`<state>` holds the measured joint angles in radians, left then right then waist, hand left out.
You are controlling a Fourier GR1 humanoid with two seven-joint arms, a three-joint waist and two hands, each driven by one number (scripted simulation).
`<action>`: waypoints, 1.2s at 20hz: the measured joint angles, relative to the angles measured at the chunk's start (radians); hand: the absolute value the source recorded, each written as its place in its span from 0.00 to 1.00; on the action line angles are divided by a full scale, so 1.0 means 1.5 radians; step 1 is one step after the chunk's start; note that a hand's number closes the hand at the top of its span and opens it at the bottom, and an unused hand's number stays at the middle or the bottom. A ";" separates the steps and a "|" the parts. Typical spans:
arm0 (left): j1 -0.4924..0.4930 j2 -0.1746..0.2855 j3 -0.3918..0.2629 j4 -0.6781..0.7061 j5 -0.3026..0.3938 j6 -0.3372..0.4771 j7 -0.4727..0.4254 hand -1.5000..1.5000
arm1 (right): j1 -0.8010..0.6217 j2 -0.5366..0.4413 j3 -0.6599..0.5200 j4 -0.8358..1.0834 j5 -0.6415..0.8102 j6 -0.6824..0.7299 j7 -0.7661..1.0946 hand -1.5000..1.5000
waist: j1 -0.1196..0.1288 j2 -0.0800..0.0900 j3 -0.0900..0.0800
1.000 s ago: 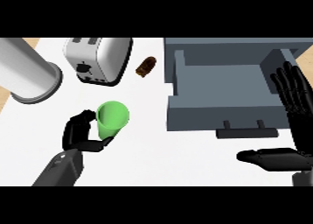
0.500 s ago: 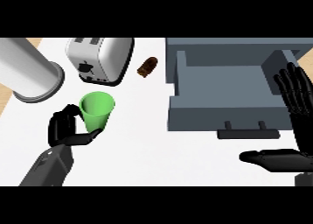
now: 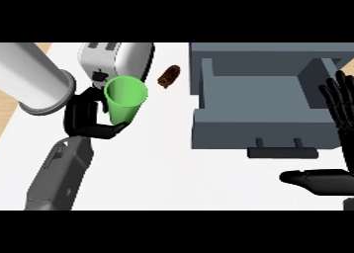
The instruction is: Pick up the cup, place it into the drawer and close the drawer
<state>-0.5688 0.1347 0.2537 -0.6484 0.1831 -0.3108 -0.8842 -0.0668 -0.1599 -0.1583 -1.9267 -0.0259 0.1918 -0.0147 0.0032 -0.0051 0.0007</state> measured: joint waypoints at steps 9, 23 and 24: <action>-0.078 -0.064 -0.075 -0.207 -0.012 0.113 0.191 1.00 | 0.018 0.006 0.002 0.001 0.008 0.001 -0.014 0.00 | 0.001 -0.001 0.000; -0.313 -0.088 -0.175 -0.161 0.004 0.305 0.374 1.00 | 0.002 0.000 -0.012 0.006 -0.010 0.009 -0.009 0.00 | -0.014 0.004 0.000; -0.333 -0.089 -0.179 -0.143 0.014 0.316 0.381 1.00 | 0.003 -0.001 -0.014 0.008 -0.011 0.011 -0.013 0.00 | -0.016 0.005 0.000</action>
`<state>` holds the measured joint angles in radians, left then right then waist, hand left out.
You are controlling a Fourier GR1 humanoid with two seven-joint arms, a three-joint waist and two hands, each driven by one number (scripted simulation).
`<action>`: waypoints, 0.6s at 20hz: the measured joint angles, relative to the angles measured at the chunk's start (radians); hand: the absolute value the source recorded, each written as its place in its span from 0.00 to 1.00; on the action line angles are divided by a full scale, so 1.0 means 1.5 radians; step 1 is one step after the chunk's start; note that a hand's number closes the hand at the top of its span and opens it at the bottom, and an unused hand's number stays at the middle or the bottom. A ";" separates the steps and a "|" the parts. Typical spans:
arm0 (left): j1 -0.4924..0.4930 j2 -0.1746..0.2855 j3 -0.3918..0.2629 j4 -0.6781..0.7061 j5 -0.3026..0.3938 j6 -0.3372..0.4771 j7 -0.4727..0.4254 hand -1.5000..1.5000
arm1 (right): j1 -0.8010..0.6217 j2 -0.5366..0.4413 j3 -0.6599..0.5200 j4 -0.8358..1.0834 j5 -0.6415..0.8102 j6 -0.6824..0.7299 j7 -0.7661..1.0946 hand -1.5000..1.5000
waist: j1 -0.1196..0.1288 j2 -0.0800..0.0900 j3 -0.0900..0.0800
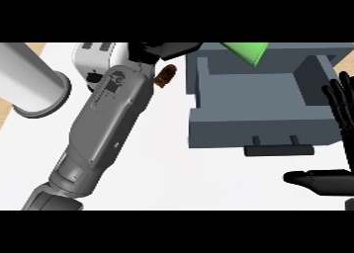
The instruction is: Pick up the cup, place it into the drawer and close the drawer
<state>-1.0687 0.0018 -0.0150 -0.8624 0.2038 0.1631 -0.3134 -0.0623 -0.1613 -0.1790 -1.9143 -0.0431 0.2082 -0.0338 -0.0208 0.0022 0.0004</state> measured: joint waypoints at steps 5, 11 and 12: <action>-0.066 -0.001 -0.045 0.085 0.060 0.052 0.013 1.00 | -0.003 -0.008 -0.005 -0.008 -0.007 0.008 0.008 0.00 | -0.008 0.002 0.000; -0.100 -0.001 -0.115 0.169 0.123 0.088 -0.009 1.00 | -0.005 -0.011 -0.009 0.010 -0.010 0.016 -0.009 0.00 | -0.013 0.003 0.000; -0.097 -0.001 -0.130 0.177 0.135 0.088 -0.017 1.00 | -0.012 -0.017 -0.016 0.016 -0.016 0.020 -0.008 0.00 | -0.014 0.004 0.000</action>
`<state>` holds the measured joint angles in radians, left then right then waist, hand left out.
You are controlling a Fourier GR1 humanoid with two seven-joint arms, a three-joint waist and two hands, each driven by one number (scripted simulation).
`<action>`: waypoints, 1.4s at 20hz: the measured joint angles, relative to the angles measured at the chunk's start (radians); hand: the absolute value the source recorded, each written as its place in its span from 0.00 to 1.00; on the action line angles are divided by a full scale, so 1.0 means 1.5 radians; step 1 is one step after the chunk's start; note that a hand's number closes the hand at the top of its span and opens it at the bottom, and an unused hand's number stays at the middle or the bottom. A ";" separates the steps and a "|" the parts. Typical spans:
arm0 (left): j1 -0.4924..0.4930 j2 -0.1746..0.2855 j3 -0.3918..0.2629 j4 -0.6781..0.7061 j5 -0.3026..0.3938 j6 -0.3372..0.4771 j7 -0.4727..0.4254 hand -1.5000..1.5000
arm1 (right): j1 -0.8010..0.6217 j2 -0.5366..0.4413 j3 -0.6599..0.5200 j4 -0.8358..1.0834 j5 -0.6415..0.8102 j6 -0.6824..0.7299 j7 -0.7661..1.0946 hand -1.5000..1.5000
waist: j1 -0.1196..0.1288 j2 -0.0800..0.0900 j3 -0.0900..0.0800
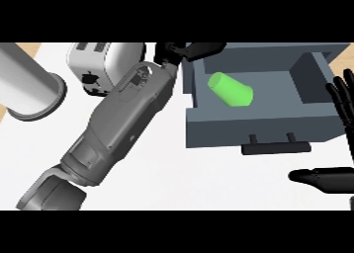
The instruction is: Pick up the cup, place it into the drawer and close the drawer
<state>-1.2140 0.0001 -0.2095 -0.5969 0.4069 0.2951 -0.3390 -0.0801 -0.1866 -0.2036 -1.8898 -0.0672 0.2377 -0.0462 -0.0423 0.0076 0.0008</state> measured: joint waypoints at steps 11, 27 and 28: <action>-0.044 0.000 -0.137 0.110 0.072 0.043 0.002 0.00 | -0.010 -0.002 0.008 0.014 0.000 0.011 -0.011 0.00 | -0.019 0.005 0.000; -0.035 0.000 -0.293 0.090 0.123 0.136 0.021 0.00 | -0.035 0.011 0.013 0.012 -0.045 0.025 0.000 0.00 | -0.029 0.007 0.000; -0.035 0.000 -0.293 0.084 0.129 0.141 0.011 0.00 | -0.035 0.010 0.014 0.007 -0.062 0.036 0.006 0.00 | -0.029 0.007 0.000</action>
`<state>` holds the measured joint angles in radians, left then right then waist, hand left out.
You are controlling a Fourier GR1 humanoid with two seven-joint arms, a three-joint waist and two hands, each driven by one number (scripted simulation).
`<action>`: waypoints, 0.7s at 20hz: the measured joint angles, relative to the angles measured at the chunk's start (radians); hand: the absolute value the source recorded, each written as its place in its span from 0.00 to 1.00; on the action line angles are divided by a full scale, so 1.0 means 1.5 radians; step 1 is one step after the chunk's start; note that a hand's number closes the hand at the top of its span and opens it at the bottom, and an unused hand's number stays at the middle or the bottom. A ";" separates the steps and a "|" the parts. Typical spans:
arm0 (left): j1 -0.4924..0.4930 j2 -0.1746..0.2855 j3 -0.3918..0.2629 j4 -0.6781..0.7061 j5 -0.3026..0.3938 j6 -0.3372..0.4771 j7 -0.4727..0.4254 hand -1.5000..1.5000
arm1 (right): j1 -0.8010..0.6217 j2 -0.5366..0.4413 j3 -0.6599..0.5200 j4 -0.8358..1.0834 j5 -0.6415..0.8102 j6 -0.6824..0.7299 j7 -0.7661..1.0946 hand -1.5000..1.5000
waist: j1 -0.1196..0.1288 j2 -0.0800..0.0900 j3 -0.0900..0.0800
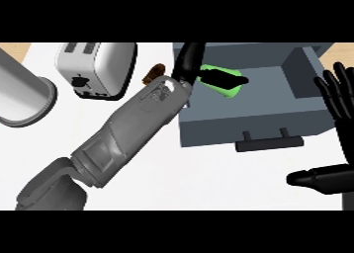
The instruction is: Pick up the cup, place it into the drawer and close the drawer
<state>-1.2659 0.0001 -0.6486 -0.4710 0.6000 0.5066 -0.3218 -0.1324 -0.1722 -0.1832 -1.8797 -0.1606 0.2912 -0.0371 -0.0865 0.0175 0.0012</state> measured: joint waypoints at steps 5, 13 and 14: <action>0.005 0.000 0.008 -0.039 0.033 0.016 -0.033 0.00 | 0.014 -0.013 0.007 -0.024 -0.046 0.042 0.020 1.00 | 0.014 -0.004 0.000; 0.004 0.026 0.060 -0.086 0.049 0.001 -0.016 0.00 | 0.065 -0.076 0.026 -0.085 0.017 0.099 0.027 1.00 | 0.045 -0.012 -0.001; 0.008 0.034 0.067 -0.096 0.049 -0.001 -0.013 0.00 | 0.072 -0.078 0.034 -0.095 0.032 0.100 0.030 1.00 | 0.048 -0.013 -0.001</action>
<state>-1.2543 0.0518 -0.5488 -0.6145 0.6741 0.5058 -0.3412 -0.0244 -0.2896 -0.1327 -2.0219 -0.1127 0.4410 0.0072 -0.0145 -0.0017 -0.0001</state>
